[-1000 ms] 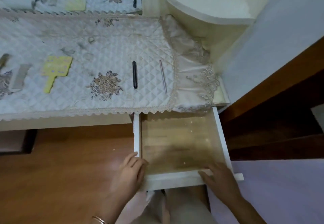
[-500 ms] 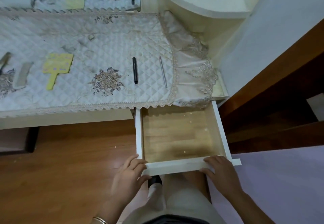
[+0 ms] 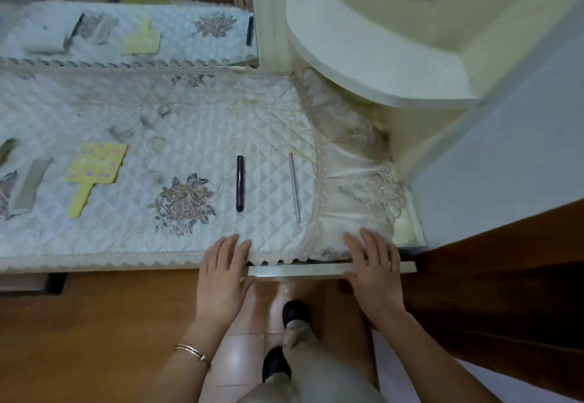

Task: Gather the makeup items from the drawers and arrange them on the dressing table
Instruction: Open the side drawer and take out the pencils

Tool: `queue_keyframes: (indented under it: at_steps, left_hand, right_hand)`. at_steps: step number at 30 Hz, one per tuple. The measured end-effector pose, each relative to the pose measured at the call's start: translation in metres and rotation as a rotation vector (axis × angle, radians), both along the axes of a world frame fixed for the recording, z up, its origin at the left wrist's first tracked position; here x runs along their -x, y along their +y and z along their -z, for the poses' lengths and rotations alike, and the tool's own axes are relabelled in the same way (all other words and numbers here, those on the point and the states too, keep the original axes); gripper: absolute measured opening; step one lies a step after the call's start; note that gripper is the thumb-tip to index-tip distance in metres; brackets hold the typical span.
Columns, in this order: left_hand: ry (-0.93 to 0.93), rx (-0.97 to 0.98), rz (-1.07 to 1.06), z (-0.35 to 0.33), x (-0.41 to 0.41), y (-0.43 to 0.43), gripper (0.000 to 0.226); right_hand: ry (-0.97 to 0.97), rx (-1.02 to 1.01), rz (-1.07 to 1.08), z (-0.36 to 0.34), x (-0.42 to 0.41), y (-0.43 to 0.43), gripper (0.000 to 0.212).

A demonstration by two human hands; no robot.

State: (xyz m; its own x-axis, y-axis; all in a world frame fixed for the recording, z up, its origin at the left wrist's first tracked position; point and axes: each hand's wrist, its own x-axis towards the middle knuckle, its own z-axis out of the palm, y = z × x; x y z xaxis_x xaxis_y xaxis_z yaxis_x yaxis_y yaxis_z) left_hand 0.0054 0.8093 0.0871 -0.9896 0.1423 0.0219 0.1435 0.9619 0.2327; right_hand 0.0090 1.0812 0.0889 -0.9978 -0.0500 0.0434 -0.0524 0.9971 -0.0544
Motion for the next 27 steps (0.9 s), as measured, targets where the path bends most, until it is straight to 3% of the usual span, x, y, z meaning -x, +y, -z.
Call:
queue_keyframes:
  at_steps: [4,8,12,16,21,27]
  left_hand:
    - [0.006,-0.017,-0.130,-0.003,0.023,0.011,0.067]
    - [0.019,-0.042,-0.201,0.001,0.028,0.015,0.070]
    - [0.057,-0.044,-0.179,0.003,0.025,0.015,0.062]
    - [0.040,-0.017,-0.156,0.001,0.023,0.012,0.064]
    - [0.079,-0.056,-0.006,-0.001,0.000,-0.008,0.041]
    - [-0.322,-0.283,-0.120,-0.007,-0.093,-0.072,0.051]
  right_hand:
    - [0.107,0.000,-0.004,0.013,0.023,0.001,0.059]
    - [0.144,0.018,-0.016,0.014,0.032,-0.001,0.072]
    - [0.163,0.025,-0.042,0.019,0.031,0.002,0.072]
    - [0.161,0.008,-0.027,0.018,0.030,0.001,0.049]
    - [-0.035,0.030,0.014,0.001,0.023,-0.008,0.051]
    - [-0.213,0.114,0.146,-0.023,-0.033,-0.052,0.063]
